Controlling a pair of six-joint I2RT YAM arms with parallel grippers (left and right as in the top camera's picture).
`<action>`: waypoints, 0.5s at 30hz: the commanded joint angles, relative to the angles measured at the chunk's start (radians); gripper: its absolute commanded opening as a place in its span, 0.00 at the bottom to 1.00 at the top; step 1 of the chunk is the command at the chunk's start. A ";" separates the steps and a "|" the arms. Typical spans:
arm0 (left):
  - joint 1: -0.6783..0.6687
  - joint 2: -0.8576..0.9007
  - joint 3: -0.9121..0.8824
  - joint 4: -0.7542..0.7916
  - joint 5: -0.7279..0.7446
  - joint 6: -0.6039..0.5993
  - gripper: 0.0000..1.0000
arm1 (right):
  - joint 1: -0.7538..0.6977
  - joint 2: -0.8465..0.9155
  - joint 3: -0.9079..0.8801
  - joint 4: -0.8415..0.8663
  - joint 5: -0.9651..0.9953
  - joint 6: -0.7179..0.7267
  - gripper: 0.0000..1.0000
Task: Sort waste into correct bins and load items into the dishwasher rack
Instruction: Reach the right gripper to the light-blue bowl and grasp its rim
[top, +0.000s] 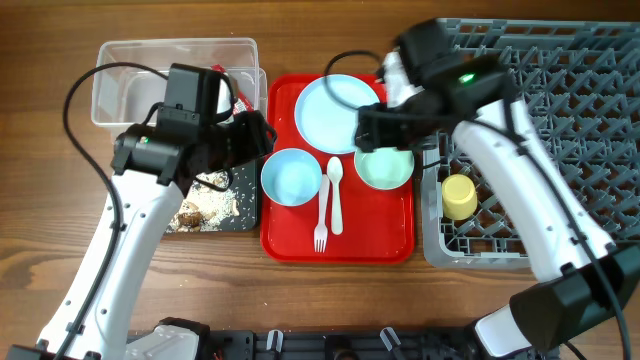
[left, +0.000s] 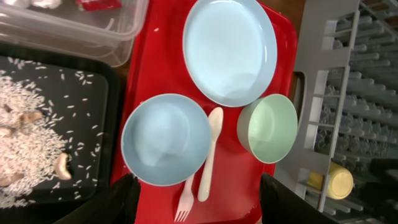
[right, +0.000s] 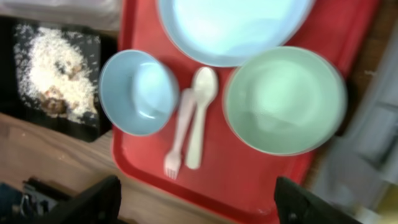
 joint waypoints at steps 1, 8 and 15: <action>0.034 -0.030 0.014 -0.019 -0.039 0.012 0.61 | 0.080 0.026 -0.084 0.103 -0.022 0.095 0.75; 0.086 -0.040 0.014 -0.035 -0.039 -0.023 0.58 | 0.173 0.124 -0.170 0.274 -0.016 0.160 0.67; 0.105 -0.040 0.014 -0.058 -0.138 -0.042 0.58 | 0.187 0.258 -0.170 0.337 -0.014 0.187 0.64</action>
